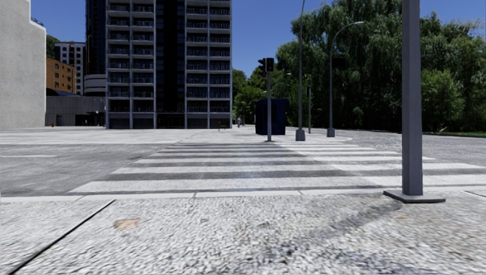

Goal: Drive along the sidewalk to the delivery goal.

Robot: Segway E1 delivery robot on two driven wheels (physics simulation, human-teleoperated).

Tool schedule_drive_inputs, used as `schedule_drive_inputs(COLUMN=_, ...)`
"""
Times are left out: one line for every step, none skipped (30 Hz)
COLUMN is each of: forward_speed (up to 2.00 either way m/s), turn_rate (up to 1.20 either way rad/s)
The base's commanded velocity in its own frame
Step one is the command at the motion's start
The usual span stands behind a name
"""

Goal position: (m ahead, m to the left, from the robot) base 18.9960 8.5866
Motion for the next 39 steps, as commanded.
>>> schedule_drive_inputs(forward_speed=2.00, turn_rate=0.00)
schedule_drive_inputs(forward_speed=2.00, turn_rate=0.00)
schedule_drive_inputs(forward_speed=2.00, turn_rate=0.00)
schedule_drive_inputs(forward_speed=2.00, turn_rate=0.00)
schedule_drive_inputs(forward_speed=2.00, turn_rate=0.00)
schedule_drive_inputs(forward_speed=2.00, turn_rate=0.00)
schedule_drive_inputs(forward_speed=2.00, turn_rate=0.00)
schedule_drive_inputs(forward_speed=2.00, turn_rate=0.00)
schedule_drive_inputs(forward_speed=2.00, turn_rate=0.00)
schedule_drive_inputs(forward_speed=2.00, turn_rate=0.00)
schedule_drive_inputs(forward_speed=2.00, turn_rate=0.03)
schedule_drive_inputs(forward_speed=2.00, turn_rate=0.05)
schedule_drive_inputs(forward_speed=2.00, turn_rate=0.07)
schedule_drive_inputs(forward_speed=2.00, turn_rate=0.07)
schedule_drive_inputs(forward_speed=2.00, turn_rate=0.11)
schedule_drive_inputs(forward_speed=2.00, turn_rate=0.12)
schedule_drive_inputs(forward_speed=2.00, turn_rate=0.13)
schedule_drive_inputs(forward_speed=2.00, turn_rate=0.13)
schedule_drive_inputs(forward_speed=2.00, turn_rate=0.18)
schedule_drive_inputs(forward_speed=2.00, turn_rate=0.21)
schedule_drive_inputs(forward_speed=2.00, turn_rate=0.24)
schedule_drive_inputs(forward_speed=2.00, turn_rate=0.24)
schedule_drive_inputs(forward_speed=2.00, turn_rate=0.24)
schedule_drive_inputs(forward_speed=2.00, turn_rate=0.25)
schedule_drive_inputs(forward_speed=2.00, turn_rate=0.25)
schedule_drive_inputs(forward_speed=2.00, turn_rate=0.25)
schedule_drive_inputs(forward_speed=2.00, turn_rate=0.25)
schedule_drive_inputs(forward_speed=2.00, turn_rate=0.25)
schedule_drive_inputs(forward_speed=2.00, turn_rate=0.25)
schedule_drive_inputs(forward_speed=2.00, turn_rate=0.25)
schedule_drive_inputs(forward_speed=2.00, turn_rate=0.25)
schedule_drive_inputs(forward_speed=2.00, turn_rate=0.21)
schedule_drive_inputs(forward_speed=1.93, turn_rate=0.19)
schedule_drive_inputs(forward_speed=1.79, turn_rate=0.19)
schedule_drive_inputs(forward_speed=1.79, turn_rate=0.19)
schedule_drive_inputs(forward_speed=1.59, turn_rate=0.16)
schedule_drive_inputs(forward_speed=1.44, turn_rate=0.10)
schedule_drive_inputs(forward_speed=1.38, turn_rate=0.07)
schedule_drive_inputs(forward_speed=1.38, turn_rate=0.07)
